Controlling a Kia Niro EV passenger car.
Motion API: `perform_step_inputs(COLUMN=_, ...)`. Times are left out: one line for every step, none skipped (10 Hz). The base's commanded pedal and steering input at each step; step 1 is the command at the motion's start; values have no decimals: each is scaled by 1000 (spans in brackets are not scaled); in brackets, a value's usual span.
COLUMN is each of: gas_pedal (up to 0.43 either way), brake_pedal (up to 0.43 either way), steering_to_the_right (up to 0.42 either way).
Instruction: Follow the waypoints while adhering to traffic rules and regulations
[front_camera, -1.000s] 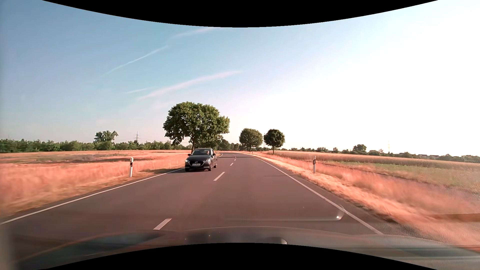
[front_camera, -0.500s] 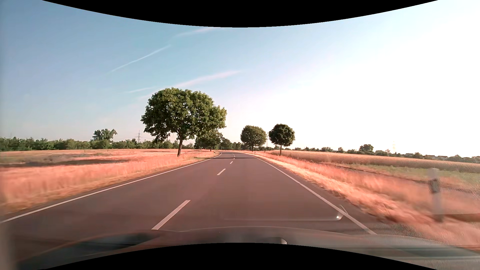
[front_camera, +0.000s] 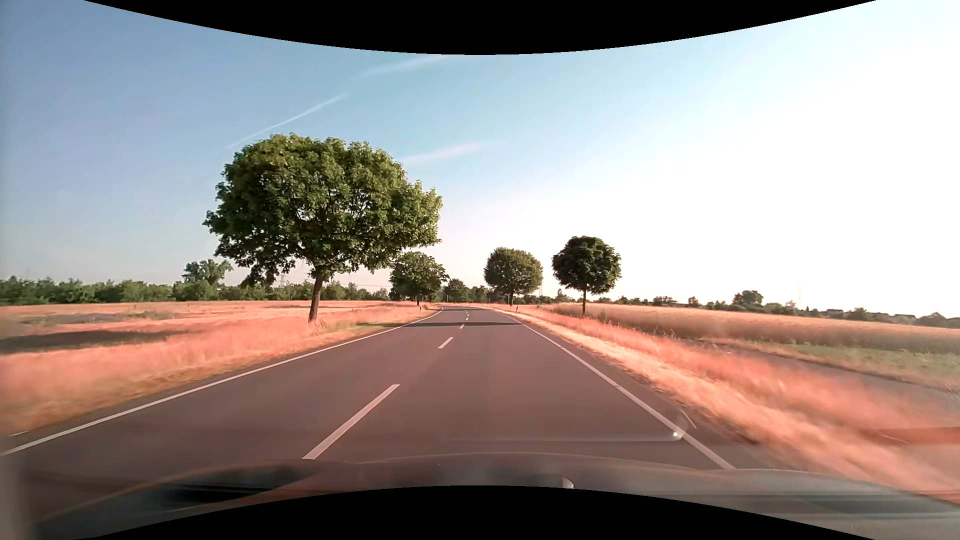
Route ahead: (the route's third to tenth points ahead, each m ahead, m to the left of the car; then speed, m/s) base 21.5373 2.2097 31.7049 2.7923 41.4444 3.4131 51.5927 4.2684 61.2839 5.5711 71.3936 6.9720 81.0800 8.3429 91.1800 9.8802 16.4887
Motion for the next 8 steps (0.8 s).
perform_step_inputs(gas_pedal=79, brake_pedal=0, steering_to_the_right=-13)
perform_step_inputs(gas_pedal=79, brake_pedal=0, steering_to_the_right=-12)
perform_step_inputs(gas_pedal=79, brake_pedal=0, steering_to_the_right=-13)
perform_step_inputs(gas_pedal=79, brake_pedal=0, steering_to_the_right=-13)
perform_step_inputs(gas_pedal=79, brake_pedal=0, steering_to_the_right=-13)
perform_step_inputs(gas_pedal=79, brake_pedal=0, steering_to_the_right=-13)
perform_step_inputs(gas_pedal=79, brake_pedal=0, steering_to_the_right=-13)
perform_step_inputs(gas_pedal=79, brake_pedal=0, steering_to_the_right=-13)
